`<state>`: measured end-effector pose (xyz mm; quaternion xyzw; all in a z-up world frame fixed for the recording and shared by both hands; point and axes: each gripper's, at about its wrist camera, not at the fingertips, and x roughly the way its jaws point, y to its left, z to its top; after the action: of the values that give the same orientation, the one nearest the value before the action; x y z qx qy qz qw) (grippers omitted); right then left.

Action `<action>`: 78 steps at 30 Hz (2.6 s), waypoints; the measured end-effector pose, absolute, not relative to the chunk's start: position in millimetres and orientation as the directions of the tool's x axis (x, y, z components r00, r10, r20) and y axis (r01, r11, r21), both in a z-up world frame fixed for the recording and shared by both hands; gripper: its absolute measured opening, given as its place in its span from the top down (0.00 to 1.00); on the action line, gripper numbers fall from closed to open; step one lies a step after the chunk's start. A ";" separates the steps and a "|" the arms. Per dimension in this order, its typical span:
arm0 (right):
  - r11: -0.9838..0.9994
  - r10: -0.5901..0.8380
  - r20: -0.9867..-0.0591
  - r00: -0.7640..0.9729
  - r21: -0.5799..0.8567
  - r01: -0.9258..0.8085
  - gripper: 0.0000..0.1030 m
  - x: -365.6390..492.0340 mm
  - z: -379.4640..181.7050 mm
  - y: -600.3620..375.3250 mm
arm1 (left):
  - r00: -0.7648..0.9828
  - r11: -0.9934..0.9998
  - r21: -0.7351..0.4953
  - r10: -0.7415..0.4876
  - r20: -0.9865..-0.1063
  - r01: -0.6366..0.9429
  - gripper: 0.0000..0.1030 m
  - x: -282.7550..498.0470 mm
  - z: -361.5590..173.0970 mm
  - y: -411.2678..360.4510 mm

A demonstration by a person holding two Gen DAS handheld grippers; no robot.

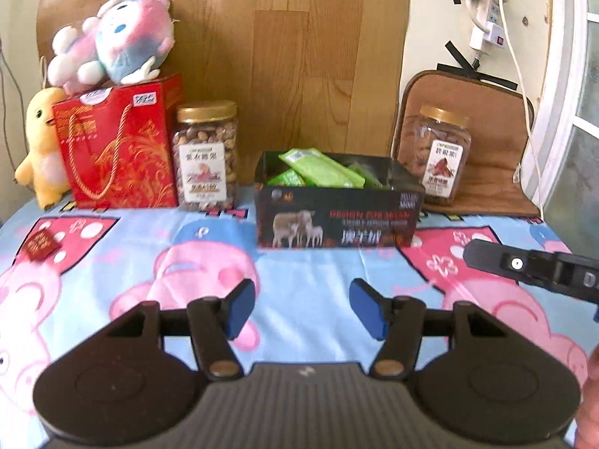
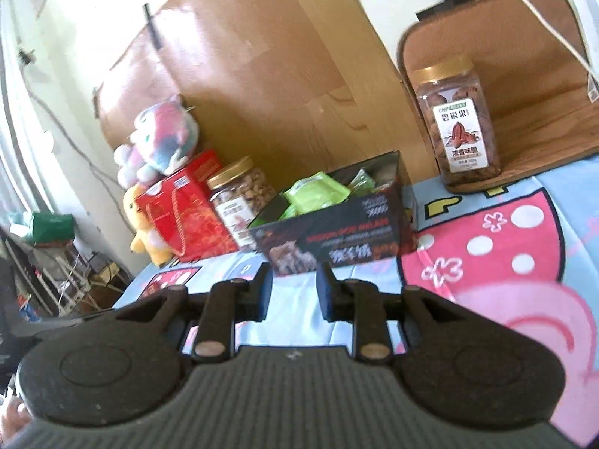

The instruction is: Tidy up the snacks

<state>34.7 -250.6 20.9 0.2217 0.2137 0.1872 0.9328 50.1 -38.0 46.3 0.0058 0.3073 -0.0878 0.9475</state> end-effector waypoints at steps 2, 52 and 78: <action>0.832 0.446 -0.309 0.840 0.488 -0.262 0.70 19.3 22.0 -245.6 | 0.798 0.986 -0.042 -0.157 -0.581 0.163 0.43 37.7 44.5 -35.0; 0.830 0.391 -0.307 0.868 0.525 -0.188 0.25 -76.8 16.9 -215.8 | 0.817 0.994 -0.047 -0.111 -0.566 0.102 0.00 -51.6 30.3 -14.0; 0.842 0.323 -0.286 0.902 0.523 -0.136 0.08 -84.3 13.1 -218.9 | 0.813 0.995 0.041 -0.046 -0.580 0.086 0.00 -53.0 23.1 -23.1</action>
<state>-84.3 -218.9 13.1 0.2537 0.1845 0.1219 0.9417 -53.0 -23.1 23.1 0.0326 0.3034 -0.0348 0.9517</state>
